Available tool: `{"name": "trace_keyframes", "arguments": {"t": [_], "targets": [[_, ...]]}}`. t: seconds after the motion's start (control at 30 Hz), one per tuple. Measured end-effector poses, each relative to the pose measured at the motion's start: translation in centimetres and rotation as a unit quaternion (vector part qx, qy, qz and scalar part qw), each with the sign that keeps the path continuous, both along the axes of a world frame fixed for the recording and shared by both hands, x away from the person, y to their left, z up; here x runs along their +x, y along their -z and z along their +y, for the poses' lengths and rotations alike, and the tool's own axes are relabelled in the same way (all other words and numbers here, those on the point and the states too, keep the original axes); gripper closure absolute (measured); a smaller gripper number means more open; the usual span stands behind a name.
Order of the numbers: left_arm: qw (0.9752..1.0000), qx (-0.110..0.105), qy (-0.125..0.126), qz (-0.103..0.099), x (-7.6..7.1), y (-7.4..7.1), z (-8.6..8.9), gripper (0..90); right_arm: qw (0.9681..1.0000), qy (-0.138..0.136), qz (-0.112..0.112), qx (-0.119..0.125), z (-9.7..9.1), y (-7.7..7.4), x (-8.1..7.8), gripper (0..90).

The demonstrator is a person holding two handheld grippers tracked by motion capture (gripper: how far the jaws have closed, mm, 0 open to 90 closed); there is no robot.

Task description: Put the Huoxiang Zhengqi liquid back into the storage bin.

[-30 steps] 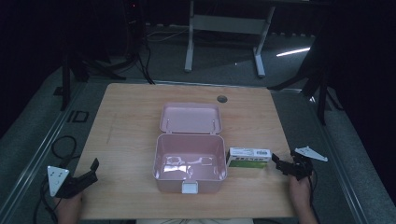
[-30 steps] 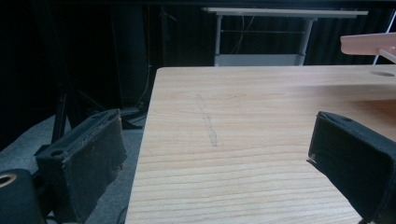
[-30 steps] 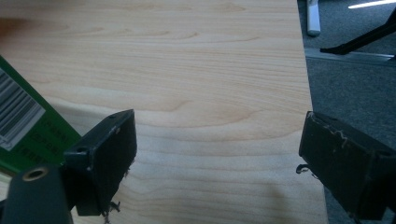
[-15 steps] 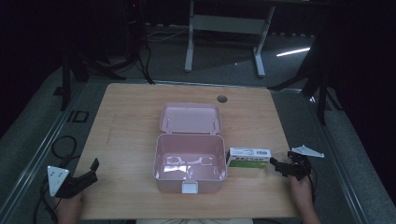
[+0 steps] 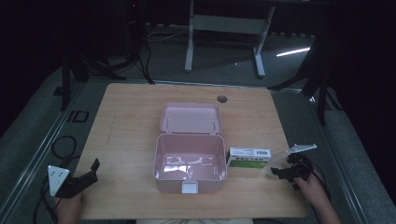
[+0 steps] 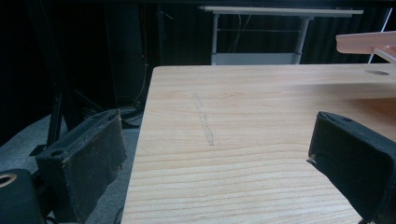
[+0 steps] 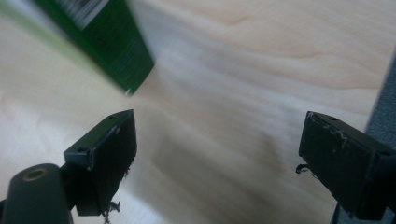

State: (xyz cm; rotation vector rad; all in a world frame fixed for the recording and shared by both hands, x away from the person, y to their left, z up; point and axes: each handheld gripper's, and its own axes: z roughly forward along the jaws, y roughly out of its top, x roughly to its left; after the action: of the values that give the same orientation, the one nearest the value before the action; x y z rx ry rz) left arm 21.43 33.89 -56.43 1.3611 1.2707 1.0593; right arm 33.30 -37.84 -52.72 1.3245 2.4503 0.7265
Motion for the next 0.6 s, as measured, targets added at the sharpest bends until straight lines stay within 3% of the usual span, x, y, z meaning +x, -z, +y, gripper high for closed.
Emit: {"name": "trace_keyframes", "arguments": {"t": [0.13, 0.17, 0.27, 0.3, 0.33, 0.4, 0.47, 0.53, 0.57, 0.6], "targets": [[1.0000, 0.000, 0.000, -0.001, 0.0, 0.0, 0.0, 4.0, 0.9972, -0.055, 0.041, -0.029, 0.4, -0.5, -0.2, 11.0], [1.0000, 0.001, 0.000, 0.000, 0.0, 0.0, 0.0, 4.0, 0.9972, -0.055, 0.041, -0.029, 0.4, -0.5, -0.2, 11.0], [1.0000, 0.001, 0.000, 0.000, 0.0, 0.0, 0.0, 4.0, 0.9918, -0.095, 0.066, -0.055, 1.0, -1.0, -0.4, 11.1], [1.0000, 0.001, 0.000, -0.001, 0.0, 0.0, 0.0, 4.0, 0.9918, -0.095, 0.066, -0.055, 1.0, -1.0, -0.4, 11.1], [1.0000, 0.000, 0.000, 0.000, 0.0, 0.0, 0.0, 4.0, 0.9883, -0.114, 0.074, -0.070, 1.4, -1.2, -0.5, 11.1], [1.0000, 0.000, 0.000, 0.000, 0.0, 0.0, 0.0, 4.0, 0.9866, -0.122, 0.080, -0.073, 1.5, -1.3, -0.5, 11.0], [1.0000, 0.000, 0.000, 0.000, 0.0, 0.0, 0.0, 4.0, 0.9790, -0.154, 0.101, -0.087, 2.1, -1.6, -0.7, 11.1], [1.0000, 0.001, 0.000, 0.000, 0.0, 0.0, 0.0, 4.0, 0.9790, -0.154, 0.101, -0.087, 2.1, -1.6, -0.7, 11.1], [1.0000, 0.001, 0.001, 0.000, 0.0, 0.0, 0.0, 4.0, 0.9771, -0.161, 0.105, -0.091, 2.3, -1.6, -0.8, 11.1], [1.0000, 0.001, 0.001, 0.000, 0.0, 0.0, 0.0, 4.0, 0.9706, -0.186, 0.116, -0.100, 2.9, -1.9, -1.0, 11.1]]}}
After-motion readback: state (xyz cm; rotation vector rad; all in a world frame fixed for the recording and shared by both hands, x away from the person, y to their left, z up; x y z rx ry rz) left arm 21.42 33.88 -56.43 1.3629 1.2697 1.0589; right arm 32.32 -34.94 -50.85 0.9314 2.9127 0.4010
